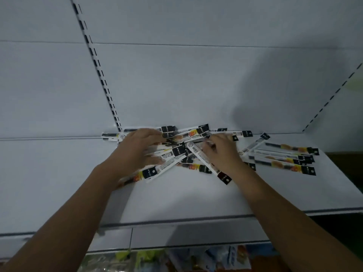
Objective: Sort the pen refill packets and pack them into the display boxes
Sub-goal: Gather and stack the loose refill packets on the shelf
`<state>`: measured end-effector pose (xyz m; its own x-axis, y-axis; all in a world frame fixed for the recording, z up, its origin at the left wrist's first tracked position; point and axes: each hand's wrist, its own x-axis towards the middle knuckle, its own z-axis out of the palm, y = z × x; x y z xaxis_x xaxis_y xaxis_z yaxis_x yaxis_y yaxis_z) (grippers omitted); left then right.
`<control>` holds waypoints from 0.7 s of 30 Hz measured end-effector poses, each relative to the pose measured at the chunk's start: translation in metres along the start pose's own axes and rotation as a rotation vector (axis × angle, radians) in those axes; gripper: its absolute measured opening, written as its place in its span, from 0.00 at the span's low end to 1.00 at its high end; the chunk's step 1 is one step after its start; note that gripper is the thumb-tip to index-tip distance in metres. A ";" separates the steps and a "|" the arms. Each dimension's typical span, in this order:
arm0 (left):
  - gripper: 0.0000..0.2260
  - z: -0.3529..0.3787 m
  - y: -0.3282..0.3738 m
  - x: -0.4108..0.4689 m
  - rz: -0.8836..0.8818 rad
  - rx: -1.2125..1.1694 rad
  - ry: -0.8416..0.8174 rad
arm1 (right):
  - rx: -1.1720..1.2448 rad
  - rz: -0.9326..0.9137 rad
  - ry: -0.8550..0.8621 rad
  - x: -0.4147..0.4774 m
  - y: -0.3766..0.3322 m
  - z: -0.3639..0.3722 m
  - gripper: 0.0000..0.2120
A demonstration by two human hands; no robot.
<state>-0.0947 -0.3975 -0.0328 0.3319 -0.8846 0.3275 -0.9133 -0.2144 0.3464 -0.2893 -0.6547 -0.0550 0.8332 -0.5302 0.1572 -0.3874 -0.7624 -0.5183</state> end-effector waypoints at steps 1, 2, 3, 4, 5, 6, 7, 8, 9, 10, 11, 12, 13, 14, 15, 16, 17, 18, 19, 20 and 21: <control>0.31 0.001 0.005 -0.004 -0.030 0.028 0.035 | 0.160 0.030 -0.014 0.002 -0.002 -0.002 0.22; 0.30 0.001 0.011 -0.008 -0.062 0.064 0.064 | 0.283 0.056 0.010 0.004 -0.002 -0.007 0.22; 0.31 0.002 0.017 -0.014 -0.100 0.096 0.093 | 0.326 0.069 0.051 0.006 0.001 -0.014 0.22; 0.32 0.002 0.023 -0.021 -0.146 0.119 0.123 | 0.286 0.062 0.105 0.009 0.005 -0.022 0.20; 0.34 0.003 0.027 -0.027 -0.198 0.136 0.147 | 0.204 0.043 0.151 0.010 0.009 -0.032 0.19; 0.36 0.003 0.030 -0.033 -0.256 0.153 0.149 | 0.130 0.017 0.162 0.013 0.015 -0.037 0.20; 0.40 0.004 0.033 -0.038 -0.314 0.170 0.126 | 0.080 -0.004 0.135 0.013 0.017 -0.042 0.22; 0.43 0.006 0.035 -0.041 -0.366 0.181 0.087 | 0.071 -0.009 0.084 0.014 0.018 -0.041 0.23; 0.46 0.008 0.036 -0.043 -0.400 0.188 0.047 | 0.072 -0.009 0.024 0.013 0.016 -0.038 0.25; 0.47 0.011 0.037 -0.044 -0.410 0.194 0.021 | 0.062 -0.015 -0.021 0.011 0.014 -0.030 0.27; 0.48 0.015 0.036 -0.043 -0.404 0.195 0.013 | 0.030 -0.031 -0.052 0.010 0.010 -0.021 0.27; 0.48 0.017 0.034 -0.040 -0.391 0.191 0.018 | -0.009 -0.048 -0.056 0.008 0.003 -0.013 0.28; 0.47 0.019 0.033 -0.036 -0.379 0.179 0.029 | -0.035 -0.060 -0.047 0.007 -0.004 -0.005 0.27; 0.47 0.021 0.032 -0.032 -0.369 0.162 0.040 | -0.041 -0.060 -0.043 0.006 -0.013 0.001 0.26; 0.46 0.023 0.031 -0.027 -0.359 0.149 0.051 | -0.020 -0.047 -0.040 0.005 -0.022 0.004 0.25; 0.45 0.025 0.032 -0.022 -0.347 0.146 0.064 | 0.041 -0.028 -0.047 0.006 -0.027 0.009 0.23; 0.43 0.027 0.034 -0.018 -0.333 0.154 0.082 | 0.129 -0.011 -0.047 0.006 -0.032 0.011 0.20; 0.42 0.028 0.036 -0.014 -0.322 0.166 0.104 | 0.245 0.011 -0.024 0.006 -0.036 0.012 0.18; 0.40 0.028 0.037 -0.012 -0.311 0.180 0.129 | 0.364 0.035 0.016 0.005 -0.038 0.011 0.16; 0.39 0.028 0.039 -0.011 -0.301 0.194 0.156 | 0.463 0.058 0.070 0.005 -0.037 0.008 0.15; 0.37 0.027 0.039 -0.011 -0.293 0.207 0.185 | 0.509 0.078 0.129 0.005 -0.035 0.004 0.14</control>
<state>-0.1399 -0.4068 -0.0465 0.6048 -0.6886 0.4002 -0.7958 -0.5417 0.2706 -0.2702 -0.6291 -0.0396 0.7417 -0.6440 0.1875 -0.1789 -0.4593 -0.8701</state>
